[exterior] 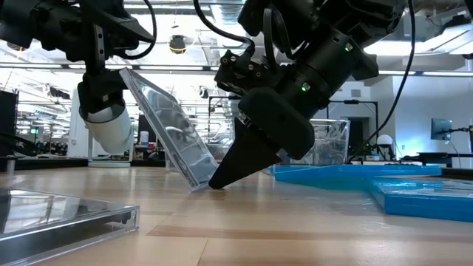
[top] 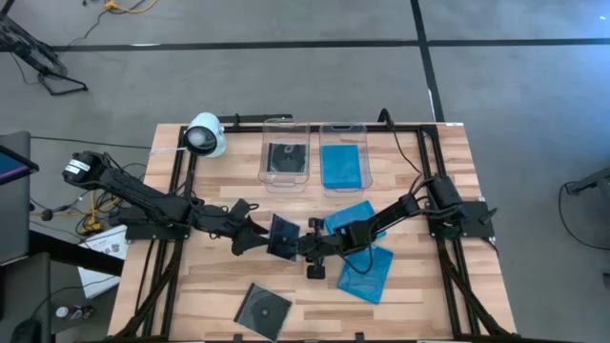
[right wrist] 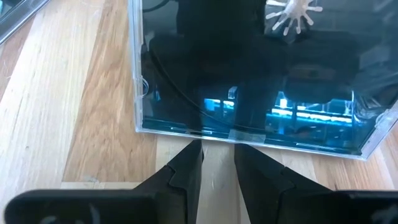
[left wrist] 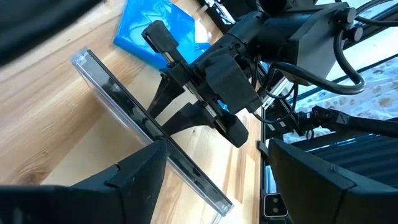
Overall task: Pick & place jewel cases by type
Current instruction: Put the top black CD case into the left transparent bin
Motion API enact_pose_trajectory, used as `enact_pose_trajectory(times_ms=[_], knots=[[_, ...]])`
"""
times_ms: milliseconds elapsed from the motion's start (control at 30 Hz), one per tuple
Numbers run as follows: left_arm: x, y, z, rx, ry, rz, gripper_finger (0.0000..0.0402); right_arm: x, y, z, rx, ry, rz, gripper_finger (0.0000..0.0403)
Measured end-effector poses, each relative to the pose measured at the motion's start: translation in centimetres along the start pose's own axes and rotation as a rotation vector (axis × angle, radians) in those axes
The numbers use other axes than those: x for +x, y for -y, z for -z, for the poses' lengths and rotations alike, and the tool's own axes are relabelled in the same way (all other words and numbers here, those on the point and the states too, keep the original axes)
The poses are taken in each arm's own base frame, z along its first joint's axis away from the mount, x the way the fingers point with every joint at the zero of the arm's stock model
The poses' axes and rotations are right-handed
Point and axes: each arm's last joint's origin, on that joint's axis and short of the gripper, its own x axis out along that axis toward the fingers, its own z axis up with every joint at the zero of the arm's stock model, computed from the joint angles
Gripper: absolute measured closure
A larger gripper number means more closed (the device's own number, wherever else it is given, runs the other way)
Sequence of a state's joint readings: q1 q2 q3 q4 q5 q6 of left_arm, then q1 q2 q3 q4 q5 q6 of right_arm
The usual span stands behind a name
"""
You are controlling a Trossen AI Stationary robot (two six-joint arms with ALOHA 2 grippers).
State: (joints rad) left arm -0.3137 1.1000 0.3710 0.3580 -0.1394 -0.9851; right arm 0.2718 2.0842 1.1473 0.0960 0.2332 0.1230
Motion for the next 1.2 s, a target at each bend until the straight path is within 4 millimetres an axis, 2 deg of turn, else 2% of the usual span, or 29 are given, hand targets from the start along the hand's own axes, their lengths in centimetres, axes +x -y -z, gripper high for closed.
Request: enact_pose_trajectory(times_ms=[400,733,967,1200], knots=[[0.0,0.4,-0.2,0.019,0.007,0.046,0.0125,0.1,0.2,-0.1,0.002,0.009,0.000,0.0308],[0.1,-0.2,0.2,0.015,-0.034,0.004,0.0125,0.1,0.3,-0.2,0.006,0.019,0.004,0.0308],[1.7,-1.6,0.7,-0.025,-0.079,-0.065,0.0125,0.1,0.3,-0.2,0.007,0.019,0.008,0.0308],[3.1,-2.2,0.3,-0.049,-0.102,0.007,0.0125,0.1,0.3,-0.2,0.006,0.015,0.007,0.0308]])
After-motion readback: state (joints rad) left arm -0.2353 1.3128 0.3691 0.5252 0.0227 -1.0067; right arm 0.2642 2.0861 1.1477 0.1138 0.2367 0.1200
